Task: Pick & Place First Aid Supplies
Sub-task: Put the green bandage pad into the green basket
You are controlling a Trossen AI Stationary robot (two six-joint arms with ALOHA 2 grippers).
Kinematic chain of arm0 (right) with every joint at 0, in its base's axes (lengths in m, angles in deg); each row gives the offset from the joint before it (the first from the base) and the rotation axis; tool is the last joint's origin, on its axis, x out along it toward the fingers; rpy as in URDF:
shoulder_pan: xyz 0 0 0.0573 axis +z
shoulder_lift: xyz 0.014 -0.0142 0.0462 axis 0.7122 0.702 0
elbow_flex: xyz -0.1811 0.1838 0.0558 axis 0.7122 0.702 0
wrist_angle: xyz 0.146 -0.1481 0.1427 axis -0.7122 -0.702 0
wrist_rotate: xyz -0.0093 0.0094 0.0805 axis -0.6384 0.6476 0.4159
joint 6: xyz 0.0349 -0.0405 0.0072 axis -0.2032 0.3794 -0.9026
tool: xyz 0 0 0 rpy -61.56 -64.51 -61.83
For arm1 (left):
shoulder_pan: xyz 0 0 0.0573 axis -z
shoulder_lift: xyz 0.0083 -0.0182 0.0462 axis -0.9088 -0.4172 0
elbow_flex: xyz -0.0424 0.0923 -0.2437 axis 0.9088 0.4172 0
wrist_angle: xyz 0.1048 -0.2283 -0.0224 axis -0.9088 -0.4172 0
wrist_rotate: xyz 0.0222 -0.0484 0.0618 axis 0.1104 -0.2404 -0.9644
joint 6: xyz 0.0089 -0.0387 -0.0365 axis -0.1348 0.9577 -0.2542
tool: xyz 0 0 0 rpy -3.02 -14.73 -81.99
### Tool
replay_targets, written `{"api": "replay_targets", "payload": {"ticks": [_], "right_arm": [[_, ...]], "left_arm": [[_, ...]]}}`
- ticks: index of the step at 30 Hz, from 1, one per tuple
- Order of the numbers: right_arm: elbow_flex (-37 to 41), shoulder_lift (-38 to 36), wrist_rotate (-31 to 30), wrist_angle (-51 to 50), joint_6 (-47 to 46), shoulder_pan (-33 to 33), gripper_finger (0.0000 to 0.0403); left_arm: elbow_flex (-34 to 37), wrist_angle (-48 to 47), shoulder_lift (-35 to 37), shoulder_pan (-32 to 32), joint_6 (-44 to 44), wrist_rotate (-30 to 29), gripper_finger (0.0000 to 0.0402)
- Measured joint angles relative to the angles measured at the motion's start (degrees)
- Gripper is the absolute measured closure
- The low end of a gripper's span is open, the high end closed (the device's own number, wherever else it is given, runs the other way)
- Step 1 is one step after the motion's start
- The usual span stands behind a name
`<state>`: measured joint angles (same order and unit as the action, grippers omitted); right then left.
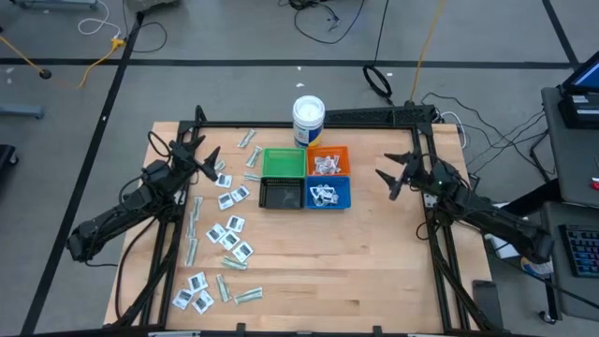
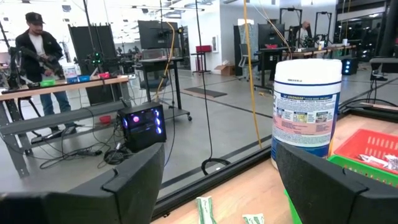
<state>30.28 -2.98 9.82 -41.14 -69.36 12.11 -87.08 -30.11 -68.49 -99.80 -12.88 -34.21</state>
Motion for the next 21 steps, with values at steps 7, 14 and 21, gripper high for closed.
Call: {"api": "replay_targets", "payload": {"ticks": [7, 14, 21], "right_arm": [[0.07, -3.48, -0.24, -3.85, 2.27, -0.02, 0.0118], [0.11, -9.13, -8.51, -4.20, 5.84, -0.09, 0.0118], [0.14, -7.33, -16.64, -4.07, 5.77, -0.09, 0.0116]], "left_arm": [[0.00, 0.00, 0.00, -0.02, 0.01, 0.00, 0.0094], [0.00, 0.00, 0.00, -0.02, 0.01, 0.00, 0.0094], [0.00, 0.00, 0.00, 0.00, -0.01, 0.00, 0.0094]]}}
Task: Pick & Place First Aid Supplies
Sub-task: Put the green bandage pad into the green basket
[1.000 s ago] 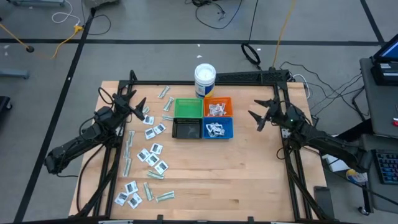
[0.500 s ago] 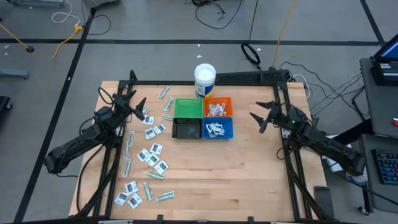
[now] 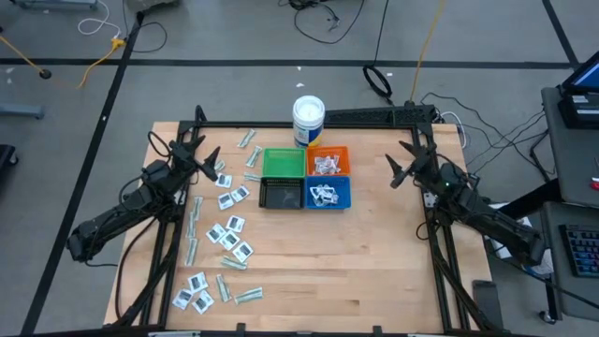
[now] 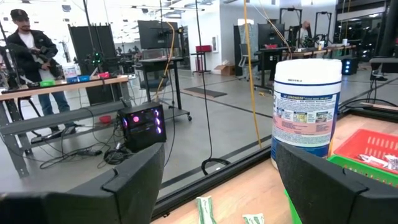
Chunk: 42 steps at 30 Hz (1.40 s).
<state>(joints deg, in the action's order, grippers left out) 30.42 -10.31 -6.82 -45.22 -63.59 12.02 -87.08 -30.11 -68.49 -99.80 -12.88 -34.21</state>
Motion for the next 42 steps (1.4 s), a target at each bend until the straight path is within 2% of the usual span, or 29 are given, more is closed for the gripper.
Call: {"api": "replay_targets", "payload": {"ticks": [4, 13, 25, 28, 33, 36, 39, 42], "right_arm": [[0.02, 1.35, -0.94, 0.57, -0.13, 0.00, 0.0120], [0.02, 2.65, -1.41, 10.37, -0.15, 0.00, 0.0117], [0.02, 2.65, -1.22, 11.34, -0.15, 0.00, 0.0118], [0.02, 2.65, -1.19, 11.39, -0.15, 0.00, 0.0116], [0.02, 2.65, -1.16, 11.39, -0.15, 0.00, 0.0116], [0.02, 2.65, -1.15, 11.40, -0.15, 0.01, 0.0119], [0.02, 2.65, -1.13, 11.39, -0.15, 0.00, 0.0121], [0.02, 2.65, -1.13, 11.41, -0.15, 0.01, 0.0119]], "left_arm": [[0.00, 0.00, 0.00, 0.00, 0.02, 0.00, 0.0094], [0.00, 0.00, 0.00, 0.00, 0.02, 0.00, 0.0094], [0.00, 0.00, 0.00, 0.00, 0.06, 0.00, 0.0094], [0.00, 0.00, 0.00, 0.00, 3.37, 0.04, 0.0094], [-0.09, -0.93, 0.02, 0.01, 14.07, 0.33, 0.0094], [-0.29, -1.43, 0.02, 0.02, 14.23, 1.45, 0.0094], [-3.85, -8.63, -1.42, 0.04, 13.17, 3.17, 0.0094], [-9.90, -20.93, -5.70, 0.04, 15.27, 3.08, 0.0094]]}}
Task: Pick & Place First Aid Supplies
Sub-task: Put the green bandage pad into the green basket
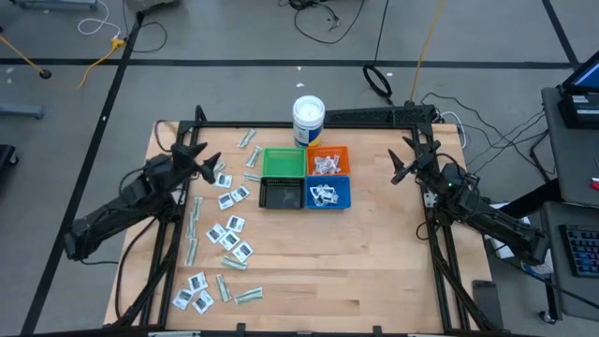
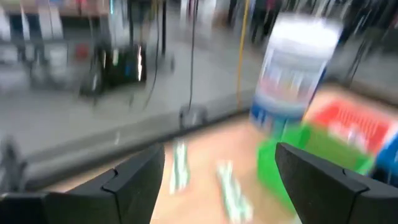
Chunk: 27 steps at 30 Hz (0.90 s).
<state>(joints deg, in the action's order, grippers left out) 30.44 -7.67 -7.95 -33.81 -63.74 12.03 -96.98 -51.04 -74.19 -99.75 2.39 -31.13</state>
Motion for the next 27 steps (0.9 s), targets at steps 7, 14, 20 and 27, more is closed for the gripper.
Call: {"api": "replay_targets", "payload": {"ticks": [7, 14, 20, 27], "right_arm": [[0.00, -0.01, 0.02, 0.00, 0.00, -0.01, 0.0118], [0.00, -0.02, 0.02, 0.00, 0.00, 0.00, 0.0120], [0.00, -0.02, 0.02, 0.00, 0.00, 0.02, 0.0117], [0.00, -0.02, 0.02, 0.00, 0.00, 0.01, 0.0120]], "left_arm": [[-13.24, -16.02, -16.12, 0.04, 14.70, 0.10, 0.0094], [-23.80, -17.77, -33.99, 0.04, 22.51, 2.30, 0.0094], [-32.63, -28.26, -45.53, 0.04, 24.69, 6.86, 0.0094], [-41.08, -39.17, -53.12, 0.05, 31.65, 13.09, 0.0094]]}}
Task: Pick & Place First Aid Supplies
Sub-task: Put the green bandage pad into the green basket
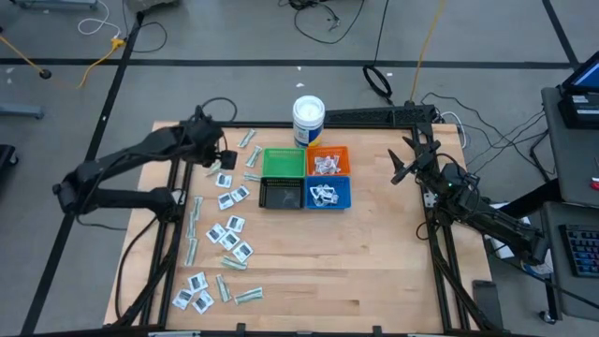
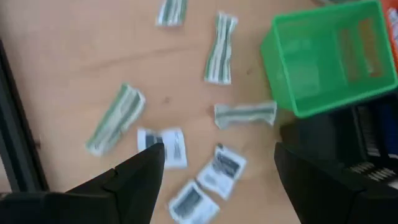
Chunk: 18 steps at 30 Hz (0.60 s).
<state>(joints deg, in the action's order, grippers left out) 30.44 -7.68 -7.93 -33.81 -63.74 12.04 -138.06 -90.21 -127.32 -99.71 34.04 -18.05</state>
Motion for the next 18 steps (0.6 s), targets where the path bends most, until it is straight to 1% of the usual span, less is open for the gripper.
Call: {"api": "replay_targets", "payload": {"ticks": [5, 10, 13, 18], "right_arm": [[0.00, 0.02, 0.00, 0.00, 0.00, -0.01, 0.0117], [0.00, 0.01, 0.00, 0.00, 0.00, -0.01, 0.0120], [0.00, 0.02, 0.00, 0.00, 0.00, 0.00, 0.0120], [0.00, 0.00, 0.00, 0.00, 0.00, -0.02, 0.0117]], "left_arm": [[-5.78, -10.18, -5.06, 0.39, 2.29, 0.97, 0.0094], [-9.60, -19.02, -10.50, 2.20, 2.01, 1.33, 0.0094], [-9.74, -20.78, -12.29, 2.40, 1.96, 3.46, 0.0094], [-9.74, -20.72, -13.20, 2.25, 0.70, 7.06, 0.0094]]}}
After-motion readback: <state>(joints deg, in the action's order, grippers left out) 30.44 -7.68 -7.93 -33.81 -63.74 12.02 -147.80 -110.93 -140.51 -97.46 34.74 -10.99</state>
